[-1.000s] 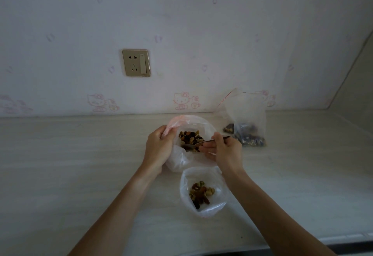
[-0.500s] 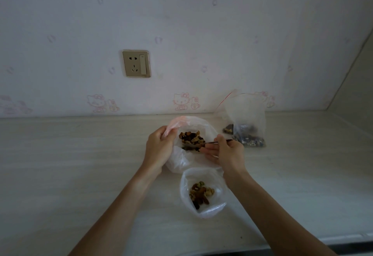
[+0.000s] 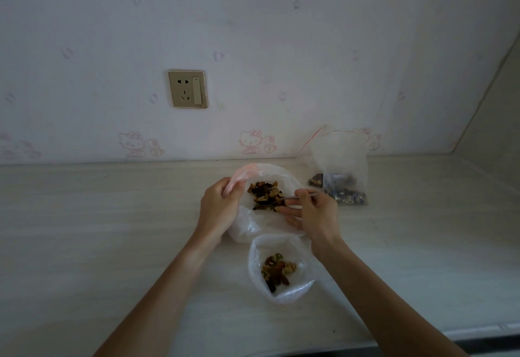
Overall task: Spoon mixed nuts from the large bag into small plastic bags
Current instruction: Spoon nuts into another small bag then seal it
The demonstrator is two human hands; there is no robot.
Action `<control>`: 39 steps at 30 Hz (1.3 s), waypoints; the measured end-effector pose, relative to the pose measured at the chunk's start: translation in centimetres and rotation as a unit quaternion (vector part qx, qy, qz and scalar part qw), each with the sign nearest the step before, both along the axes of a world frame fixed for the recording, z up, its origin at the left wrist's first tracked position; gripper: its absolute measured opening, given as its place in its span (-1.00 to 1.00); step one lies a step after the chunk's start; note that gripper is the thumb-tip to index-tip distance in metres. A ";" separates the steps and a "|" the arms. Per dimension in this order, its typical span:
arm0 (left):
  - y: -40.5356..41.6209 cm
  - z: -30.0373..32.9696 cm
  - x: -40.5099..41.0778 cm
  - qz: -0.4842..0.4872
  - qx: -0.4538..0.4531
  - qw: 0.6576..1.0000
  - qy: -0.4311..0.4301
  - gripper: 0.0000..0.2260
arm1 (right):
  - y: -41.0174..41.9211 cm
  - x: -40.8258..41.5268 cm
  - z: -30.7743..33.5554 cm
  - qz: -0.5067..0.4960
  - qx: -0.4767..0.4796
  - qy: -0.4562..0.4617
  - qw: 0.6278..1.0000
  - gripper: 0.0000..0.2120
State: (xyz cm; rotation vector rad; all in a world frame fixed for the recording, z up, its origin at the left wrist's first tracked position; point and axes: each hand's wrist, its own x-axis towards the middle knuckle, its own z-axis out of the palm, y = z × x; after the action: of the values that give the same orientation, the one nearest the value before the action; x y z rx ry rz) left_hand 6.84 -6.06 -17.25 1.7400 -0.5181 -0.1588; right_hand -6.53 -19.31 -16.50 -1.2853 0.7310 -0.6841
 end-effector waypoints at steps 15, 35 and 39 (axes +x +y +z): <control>-0.1 -0.9 0.6 0.025 0.047 0.997 -0.061 -0.62 | 0.1 0.1 0.3 0.021 0.005 0.021 1.000 -0.84; 3.8 1.9 -1.6 0.049 0.061 0.977 -0.196 -0.66 | -0.9 -6.5 4.8 0.092 0.012 -0.024 0.995 -0.79; 5.3 2.5 -4.8 0.033 0.074 0.960 -0.267 -0.82 | -0.8 -9.8 5.7 0.104 0.013 -0.032 0.994 -0.76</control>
State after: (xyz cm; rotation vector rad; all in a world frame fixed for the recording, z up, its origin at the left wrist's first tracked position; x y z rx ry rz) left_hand 2.01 -0.76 -14.75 1.9462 -0.8538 0.3397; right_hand -16.32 -20.06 -10.83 -1.2888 0.5425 -0.5418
